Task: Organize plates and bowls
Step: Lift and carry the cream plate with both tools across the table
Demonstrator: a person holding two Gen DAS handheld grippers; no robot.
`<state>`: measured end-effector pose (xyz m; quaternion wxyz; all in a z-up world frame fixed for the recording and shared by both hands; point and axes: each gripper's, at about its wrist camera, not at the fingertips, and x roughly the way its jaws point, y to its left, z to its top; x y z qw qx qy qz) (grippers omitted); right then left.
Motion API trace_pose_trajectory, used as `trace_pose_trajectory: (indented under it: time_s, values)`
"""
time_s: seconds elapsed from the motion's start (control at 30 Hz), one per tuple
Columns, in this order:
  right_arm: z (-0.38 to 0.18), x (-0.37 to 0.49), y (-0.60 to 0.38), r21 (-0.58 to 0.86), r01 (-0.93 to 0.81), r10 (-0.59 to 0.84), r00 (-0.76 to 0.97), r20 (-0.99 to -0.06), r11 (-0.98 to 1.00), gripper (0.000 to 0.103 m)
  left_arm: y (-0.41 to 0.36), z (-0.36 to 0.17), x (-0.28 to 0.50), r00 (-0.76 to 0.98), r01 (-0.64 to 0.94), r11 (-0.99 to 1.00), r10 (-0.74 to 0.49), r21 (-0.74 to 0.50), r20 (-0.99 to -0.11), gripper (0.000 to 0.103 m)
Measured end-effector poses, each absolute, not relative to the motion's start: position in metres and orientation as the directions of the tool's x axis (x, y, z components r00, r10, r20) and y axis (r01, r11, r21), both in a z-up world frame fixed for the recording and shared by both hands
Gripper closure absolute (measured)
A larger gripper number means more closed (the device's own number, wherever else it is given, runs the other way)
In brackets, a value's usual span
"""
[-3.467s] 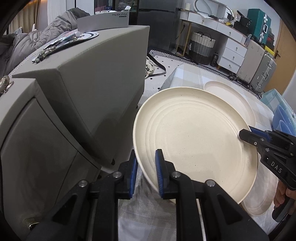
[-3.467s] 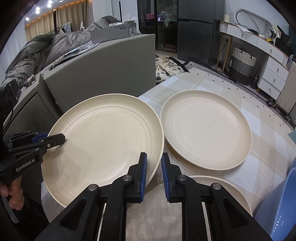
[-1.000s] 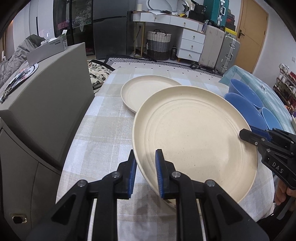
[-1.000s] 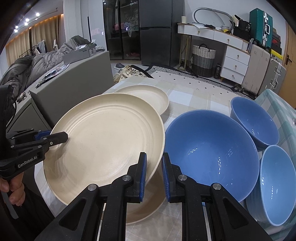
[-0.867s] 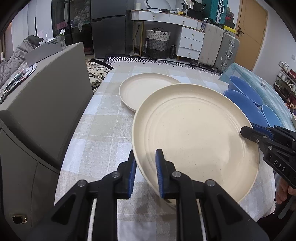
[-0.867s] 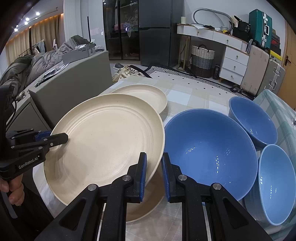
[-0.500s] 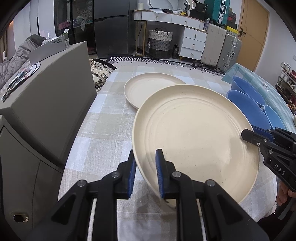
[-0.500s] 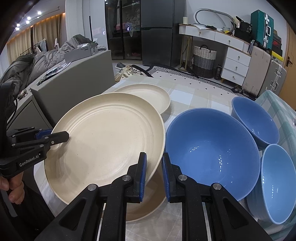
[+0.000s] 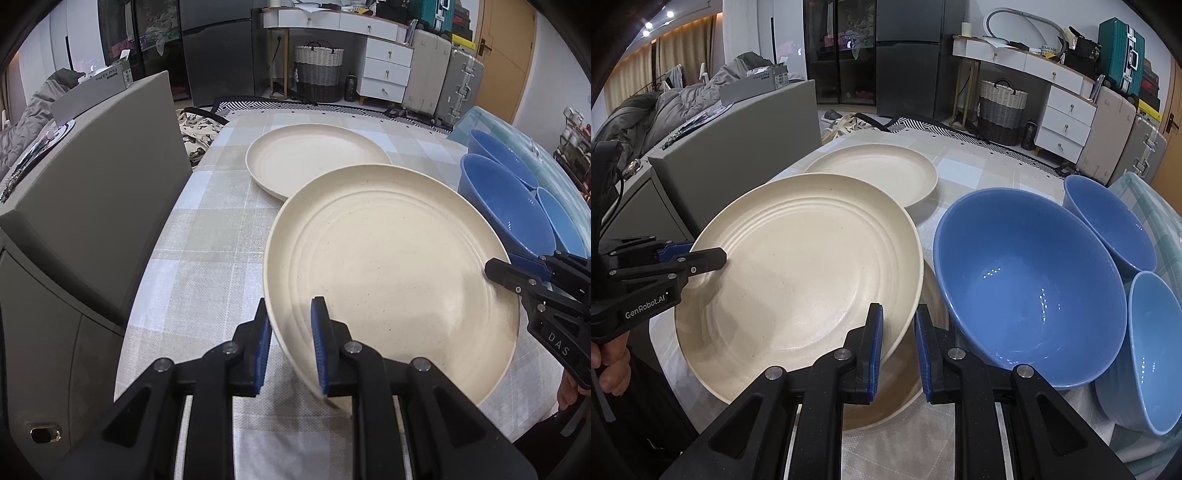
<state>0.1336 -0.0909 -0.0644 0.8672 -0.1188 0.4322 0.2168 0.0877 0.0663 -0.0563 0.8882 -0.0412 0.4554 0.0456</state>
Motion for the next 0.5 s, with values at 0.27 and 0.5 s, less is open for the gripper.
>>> trace_pose_trajectory:
  time_s: [0.27,0.5]
  values:
    - [-0.077,0.134,-0.094,-0.034,-0.463,0.238,0.514,-0.824,0.885,0.086,0.057,-0.061,0.092,0.566,-0.1,0.995,0.056,-0.002,-0.823,0.084]
    - [-0.085,0.138,-0.098,-0.049,-0.446,0.208,0.508,-0.836,0.893,0.086,0.05,-0.066,0.095,0.555,-0.081,0.997,0.056,0.013,-0.83,0.084]
